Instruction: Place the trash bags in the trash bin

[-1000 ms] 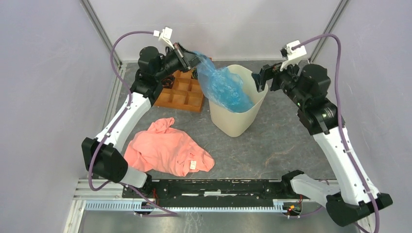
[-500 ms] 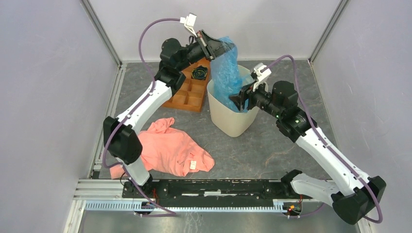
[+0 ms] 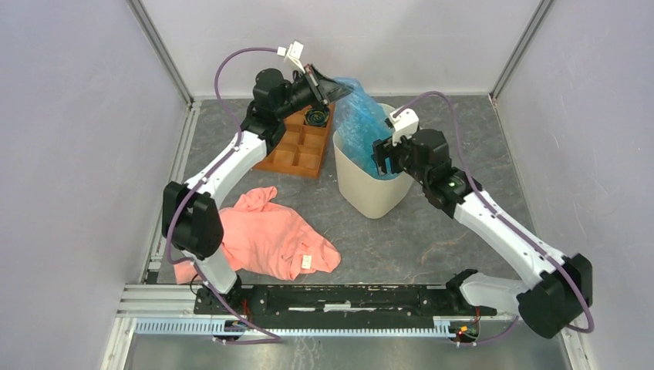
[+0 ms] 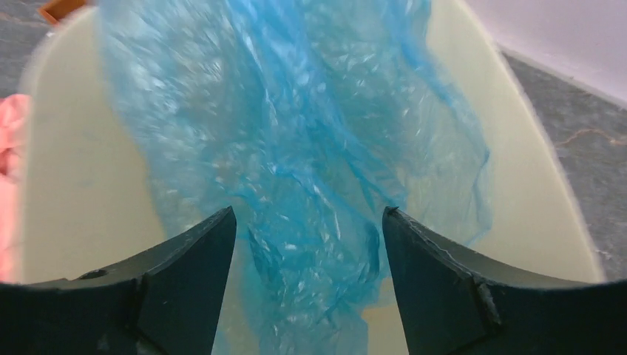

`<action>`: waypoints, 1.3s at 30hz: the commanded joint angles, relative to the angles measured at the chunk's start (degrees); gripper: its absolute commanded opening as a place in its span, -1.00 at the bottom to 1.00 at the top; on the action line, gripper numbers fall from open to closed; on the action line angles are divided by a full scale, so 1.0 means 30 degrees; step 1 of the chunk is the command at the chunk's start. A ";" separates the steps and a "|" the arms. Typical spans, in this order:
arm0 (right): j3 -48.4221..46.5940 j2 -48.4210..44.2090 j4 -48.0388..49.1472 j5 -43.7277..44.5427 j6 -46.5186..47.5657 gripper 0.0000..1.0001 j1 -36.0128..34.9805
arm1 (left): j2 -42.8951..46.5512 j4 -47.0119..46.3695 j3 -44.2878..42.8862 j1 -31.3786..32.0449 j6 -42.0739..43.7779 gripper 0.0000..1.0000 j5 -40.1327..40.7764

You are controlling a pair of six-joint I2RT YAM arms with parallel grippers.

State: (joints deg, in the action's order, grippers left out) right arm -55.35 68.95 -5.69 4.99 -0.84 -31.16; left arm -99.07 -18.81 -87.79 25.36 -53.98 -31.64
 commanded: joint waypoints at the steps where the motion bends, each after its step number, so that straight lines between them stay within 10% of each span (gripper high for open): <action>1: -0.2817 -0.2755 -0.2861 0.0027 -0.0029 0.65 -0.0026 | 0.2703 0.0341 0.1180 -0.0094 0.2911 -0.96 -0.0626; 12: -0.4604 -0.4994 -0.3058 0.3467 -0.0919 0.85 -0.0019 | 0.6388 0.1044 0.4910 -0.0098 0.2287 -0.96 -0.1027; 23: -0.5935 -0.1866 -0.4810 -0.3562 0.3080 0.82 0.0004 | 0.9518 0.7605 0.7012 -0.0184 0.5873 -0.96 0.1829; 31: -0.0490 -0.3266 0.1717 -0.7688 0.6712 0.81 0.0036 | 0.8248 0.8480 0.4419 -0.0201 0.6828 -0.96 0.1459; 35: -0.1432 -0.1752 0.1106 -0.7060 0.7540 0.65 0.0067 | 0.7848 0.8783 0.3485 -0.0220 0.6966 -0.96 0.0505; 39: -0.2701 -0.0292 0.1018 -0.5830 0.6757 -0.37 0.0469 | 0.7420 1.0698 0.1916 -0.0215 0.8418 -0.96 0.0844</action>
State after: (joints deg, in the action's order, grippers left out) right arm -58.67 65.41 -6.48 -14.68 19.31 -30.96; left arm -75.79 8.14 -76.27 24.84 -35.27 -28.58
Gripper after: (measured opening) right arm 0.437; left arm 0.028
